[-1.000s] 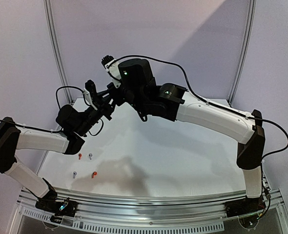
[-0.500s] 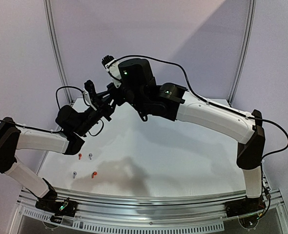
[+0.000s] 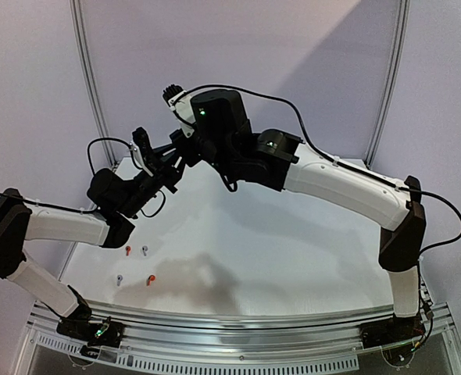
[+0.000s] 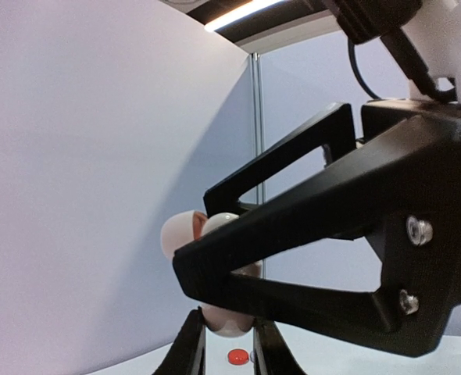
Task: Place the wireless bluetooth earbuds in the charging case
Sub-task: Insert the left earbud into the left side groove of the charging case.
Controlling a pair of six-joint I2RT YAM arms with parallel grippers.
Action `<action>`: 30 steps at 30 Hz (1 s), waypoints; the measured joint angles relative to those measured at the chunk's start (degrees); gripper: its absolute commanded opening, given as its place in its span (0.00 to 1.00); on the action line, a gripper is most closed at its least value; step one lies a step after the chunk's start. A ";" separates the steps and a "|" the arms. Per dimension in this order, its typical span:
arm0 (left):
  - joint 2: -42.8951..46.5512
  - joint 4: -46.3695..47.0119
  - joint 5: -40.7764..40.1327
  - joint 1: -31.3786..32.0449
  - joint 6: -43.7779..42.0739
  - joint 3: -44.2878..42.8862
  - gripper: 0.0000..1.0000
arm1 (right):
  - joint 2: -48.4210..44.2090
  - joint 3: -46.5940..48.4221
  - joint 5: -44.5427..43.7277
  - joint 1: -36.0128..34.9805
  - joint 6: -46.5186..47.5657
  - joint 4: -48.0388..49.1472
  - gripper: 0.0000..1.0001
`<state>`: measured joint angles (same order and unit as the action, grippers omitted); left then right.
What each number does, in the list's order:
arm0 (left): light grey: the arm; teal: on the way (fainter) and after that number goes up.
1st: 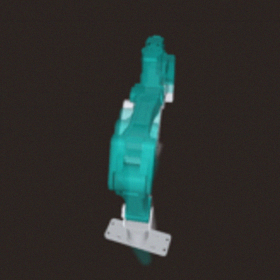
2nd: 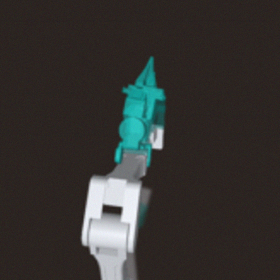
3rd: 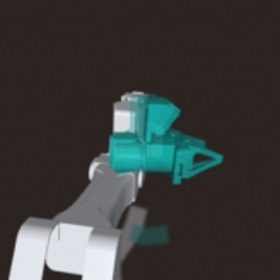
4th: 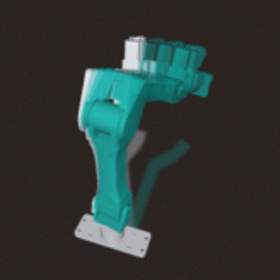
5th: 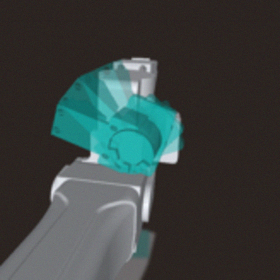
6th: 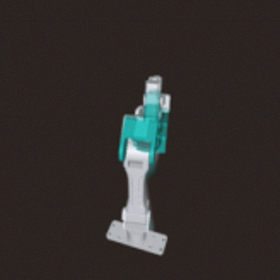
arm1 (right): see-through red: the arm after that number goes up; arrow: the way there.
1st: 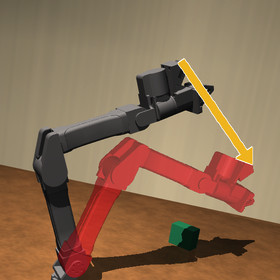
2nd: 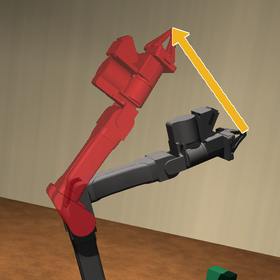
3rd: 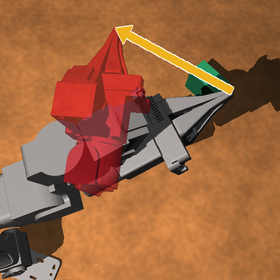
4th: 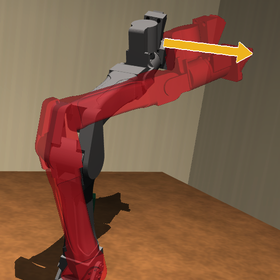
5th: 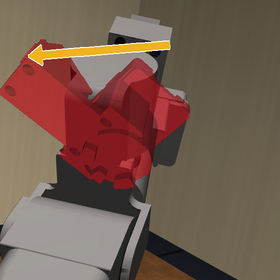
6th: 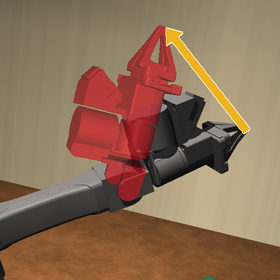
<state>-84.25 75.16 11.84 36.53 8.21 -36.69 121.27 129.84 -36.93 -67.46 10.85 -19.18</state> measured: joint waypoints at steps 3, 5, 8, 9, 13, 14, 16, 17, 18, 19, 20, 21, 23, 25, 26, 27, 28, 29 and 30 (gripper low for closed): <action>0.02 0.46 -0.02 -0.20 0.00 0.00 0.00 | -0.02 0.31 0.15 0.00 0.00 0.00 0.52; 0.02 0.63 -0.02 -0.24 0.00 0.00 0.00 | -0.02 0.50 0.20 0.00 0.00 -0.09 0.52; 0.02 0.83 0.00 -0.28 0.00 0.00 0.00 | -0.02 0.79 0.31 0.00 0.11 -0.13 0.54; 0.02 0.87 0.00 -0.28 -0.02 0.00 0.00 | -0.02 0.85 0.35 0.00 0.17 -0.11 0.54; 0.02 0.87 0.11 -0.35 0.00 0.00 0.00 | -0.02 1.03 0.35 0.02 0.44 -0.09 0.56; 0.02 0.87 0.15 -0.35 0.00 0.00 0.00 | -0.02 1.05 0.33 0.02 0.52 -0.09 0.56; 0.02 0.85 0.20 -0.44 0.00 0.00 0.00 | -0.02 1.05 0.33 0.04 0.68 -0.09 0.56; 0.02 0.85 0.20 -0.44 0.00 0.00 0.00 | -0.02 1.05 0.33 0.04 0.76 -0.09 0.56; 0.02 0.85 0.22 -0.44 0.00 0.00 0.00 | -0.02 1.05 0.31 0.04 0.85 -0.09 0.57; 0.02 0.85 0.24 -0.46 0.00 0.00 0.00 | -0.02 1.05 0.28 0.04 0.90 -0.09 0.58; 0.02 0.85 0.24 -0.46 0.00 0.00 0.00 | -0.02 1.05 0.17 0.04 1.01 -0.09 0.59; 0.02 0.85 0.26 -0.46 0.00 0.00 0.00 | -0.02 1.05 0.07 0.04 1.07 -0.09 0.59; 0.02 0.83 0.37 -0.55 0.00 0.00 0.00 | -0.02 1.07 -0.11 0.04 1.20 -0.09 0.61; 0.02 0.81 0.48 -0.59 0.02 0.00 0.00 | -0.02 1.09 -0.33 0.04 1.29 -0.09 0.64; 0.02 0.81 0.52 -0.61 0.04 0.00 0.00 | -0.02 1.09 -0.46 0.04 1.44 -0.09 0.65; 0.02 0.83 0.57 -0.63 0.02 0.00 0.00 | -0.02 1.14 -0.57 0.04 1.51 -0.09 0.66; 0.02 0.83 0.59 -0.66 0.02 0.00 0.00 | -0.02 1.14 -0.68 0.07 1.55 -0.09 0.67; 0.02 0.85 0.61 -0.68 0.04 0.00 0.00 | -0.02 1.14 -0.79 0.07 1.55 -0.07 0.67; 0.02 0.83 0.61 -0.68 0.04 0.00 0.00 | 0.00 1.14 -0.92 0.09 1.55 -0.07 0.68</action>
<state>-84.23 75.99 12.45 35.86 8.25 -36.69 121.27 130.98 -37.85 -67.37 12.40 -19.25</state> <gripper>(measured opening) 0.190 0.664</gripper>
